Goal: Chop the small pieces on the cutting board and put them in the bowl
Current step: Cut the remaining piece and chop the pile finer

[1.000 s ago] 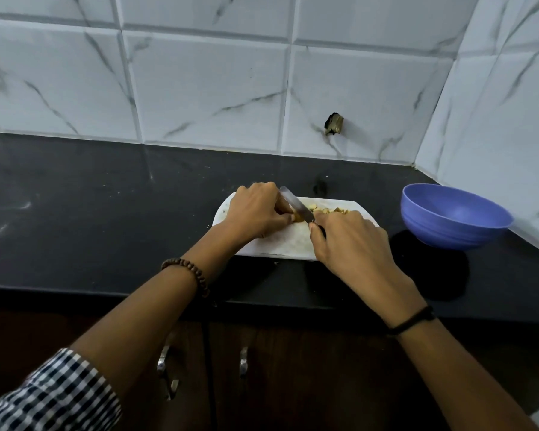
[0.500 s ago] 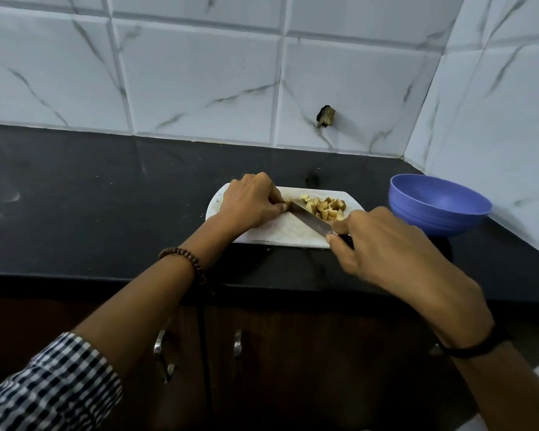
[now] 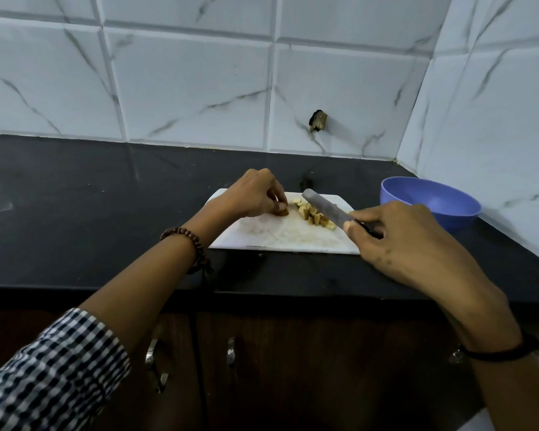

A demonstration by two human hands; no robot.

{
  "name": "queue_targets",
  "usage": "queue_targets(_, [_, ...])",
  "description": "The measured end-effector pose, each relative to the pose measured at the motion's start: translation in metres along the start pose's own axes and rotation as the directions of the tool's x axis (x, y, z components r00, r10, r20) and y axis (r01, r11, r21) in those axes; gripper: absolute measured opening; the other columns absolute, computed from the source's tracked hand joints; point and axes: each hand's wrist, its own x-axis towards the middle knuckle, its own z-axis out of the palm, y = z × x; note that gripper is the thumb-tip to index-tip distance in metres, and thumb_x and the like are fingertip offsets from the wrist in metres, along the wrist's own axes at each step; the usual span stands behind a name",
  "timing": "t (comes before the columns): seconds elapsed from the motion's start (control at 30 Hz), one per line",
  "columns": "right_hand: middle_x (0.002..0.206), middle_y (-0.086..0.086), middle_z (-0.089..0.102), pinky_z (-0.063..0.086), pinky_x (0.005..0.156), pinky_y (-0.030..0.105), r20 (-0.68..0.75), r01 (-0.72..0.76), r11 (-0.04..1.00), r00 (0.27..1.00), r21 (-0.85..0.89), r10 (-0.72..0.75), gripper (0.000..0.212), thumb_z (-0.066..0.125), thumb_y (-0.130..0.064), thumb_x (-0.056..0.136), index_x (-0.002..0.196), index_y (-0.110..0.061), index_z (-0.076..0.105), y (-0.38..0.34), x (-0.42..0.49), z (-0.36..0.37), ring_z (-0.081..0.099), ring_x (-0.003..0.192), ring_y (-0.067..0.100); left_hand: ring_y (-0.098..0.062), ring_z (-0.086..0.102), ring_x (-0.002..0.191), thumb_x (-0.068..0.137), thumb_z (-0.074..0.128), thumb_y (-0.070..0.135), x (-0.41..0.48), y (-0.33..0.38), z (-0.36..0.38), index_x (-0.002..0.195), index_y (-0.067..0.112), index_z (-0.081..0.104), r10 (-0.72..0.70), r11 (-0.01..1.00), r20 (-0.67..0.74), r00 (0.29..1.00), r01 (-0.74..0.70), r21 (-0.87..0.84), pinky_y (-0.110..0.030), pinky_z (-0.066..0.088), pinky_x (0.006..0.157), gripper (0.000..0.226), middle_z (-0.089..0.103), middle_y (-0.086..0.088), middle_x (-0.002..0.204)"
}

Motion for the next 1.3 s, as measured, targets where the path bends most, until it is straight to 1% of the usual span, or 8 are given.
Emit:
queue_targets(0.27, [0.092, 0.006, 0.059, 0.045, 0.060, 0.032, -0.011, -0.033, 0.994, 0.999, 0.103, 0.034, 0.040, 0.050, -0.048, 0.095, 0.131, -0.037, 0.061, -0.002, 0.013, 0.024, 0.058, 0.070, 0.018, -0.018, 0.066, 0.067, 0.082, 0.074, 0.014, 0.005, 0.013, -0.001, 0.087, 0.006, 0.078, -0.135, 0.989, -0.028, 0.990, 0.134, -0.055, -0.017, 0.044, 0.046, 0.010, 0.072, -0.006, 0.076])
queue_targets(0.43, [0.091, 0.007, 0.061, 0.039, 0.057, 0.030, -0.033, -0.048, 0.986, 0.998, 0.162, 0.054, 0.039, 0.050, -0.046, 0.094, 0.128, -0.033, 0.063, -0.011, 0.021, 0.036, 0.054, 0.065, 0.021, -0.024, 0.074, 0.072, 0.080, 0.077, 0.010, 0.011, 0.014, 0.006, 0.084, 0.003, 0.078, -0.248, 0.960, -0.067, 0.966, 0.236, -0.152, -0.033, 0.062, 0.071, 0.008, 0.075, -0.010, 0.078])
queue_targets(0.57, [0.096, 0.004, 0.057, 0.049, 0.068, 0.034, -0.021, -0.065, 0.983, 0.997, 0.170, 0.070, 0.036, 0.050, -0.043, 0.096, 0.123, -0.025, 0.066, -0.018, 0.022, 0.039, 0.061, 0.082, 0.027, -0.022, 0.075, 0.074, 0.084, 0.072, 0.008, 0.009, 0.017, 0.003, 0.087, 0.005, 0.077, -0.263, 0.956, -0.044, 0.964, 0.254, -0.147, -0.016, 0.052, 0.048, 0.006, 0.075, -0.010, 0.082])
queue_targets(0.63, [0.099, 0.004, 0.050, 0.053, 0.078, 0.037, -0.007, -0.080, 0.981, 0.997, 0.176, 0.082, 0.035, 0.050, -0.042, 0.097, 0.122, -0.024, 0.066, -0.023, 0.021, 0.040, 0.061, 0.092, 0.028, -0.024, 0.074, 0.078, 0.083, 0.074, 0.008, 0.009, 0.018, 0.003, 0.090, 0.003, 0.076, -0.256, 0.960, -0.076, 0.964, 0.244, -0.139, -0.021, 0.056, 0.055, 0.009, 0.073, -0.012, 0.086])
queue_targets(0.7, [0.090, 0.000, 0.045, 0.055, 0.080, 0.040, 0.006, -0.087, 0.978, 0.996, 0.187, 0.087, 0.034, 0.050, -0.042, 0.097, 0.120, -0.022, 0.065, -0.026, 0.021, 0.040, 0.062, 0.085, 0.027, -0.025, 0.072, 0.082, 0.081, 0.076, 0.009, 0.011, 0.016, 0.007, 0.090, 0.001, 0.077, -0.249, 0.963, -0.115, 0.962, 0.233, -0.132, -0.034, 0.061, 0.072, 0.012, 0.072, -0.013, 0.088])
queue_targets(0.9, [0.093, 0.000, 0.044, 0.057, 0.069, 0.035, 0.023, -0.112, 0.976, 0.994, 0.187, 0.110, 0.034, 0.050, -0.042, 0.096, 0.119, -0.022, 0.065, -0.028, 0.028, 0.044, 0.061, 0.068, 0.024, -0.019, 0.065, 0.078, 0.079, 0.077, 0.016, 0.011, 0.012, 0.022, 0.082, 0.009, 0.079, -0.197, 0.980, -0.240, 0.950, 0.186, -0.067, -0.029, 0.054, 0.059, 0.008, 0.072, -0.006, 0.084])
queue_targets(1.13, [0.089, 0.010, 0.064, 0.059, 0.062, 0.036, 0.026, -0.094, 0.980, 0.996, 0.176, 0.091, 0.029, 0.046, -0.036, 0.095, 0.090, -0.014, 0.064, -0.038, 0.036, 0.050, 0.062, 0.051, 0.023, -0.025, 0.067, 0.066, 0.080, 0.073, 0.013, 0.010, 0.010, 0.033, 0.076, 0.004, 0.077, -0.154, 0.988, -0.314, 0.937, 0.154, -0.025, -0.039, 0.060, 0.063, 0.010, 0.070, -0.011, 0.070])
queue_targets(1.3, [0.093, 0.003, 0.049, 0.051, 0.070, 0.034, 0.060, -0.074, 0.994, 0.996, 0.081, 0.069, 0.017, 0.045, -0.030, 0.099, 0.099, -0.015, 0.054, -0.047, 0.031, 0.053, 0.054, 0.067, 0.029, -0.024, 0.067, 0.064, 0.079, 0.073, 0.014, 0.006, 0.011, 0.034, 0.074, 0.004, 0.077, -0.160, 0.987, -0.333, 0.929, 0.155, -0.041, -0.041, 0.059, 0.059, 0.012, 0.070, -0.012, 0.067])
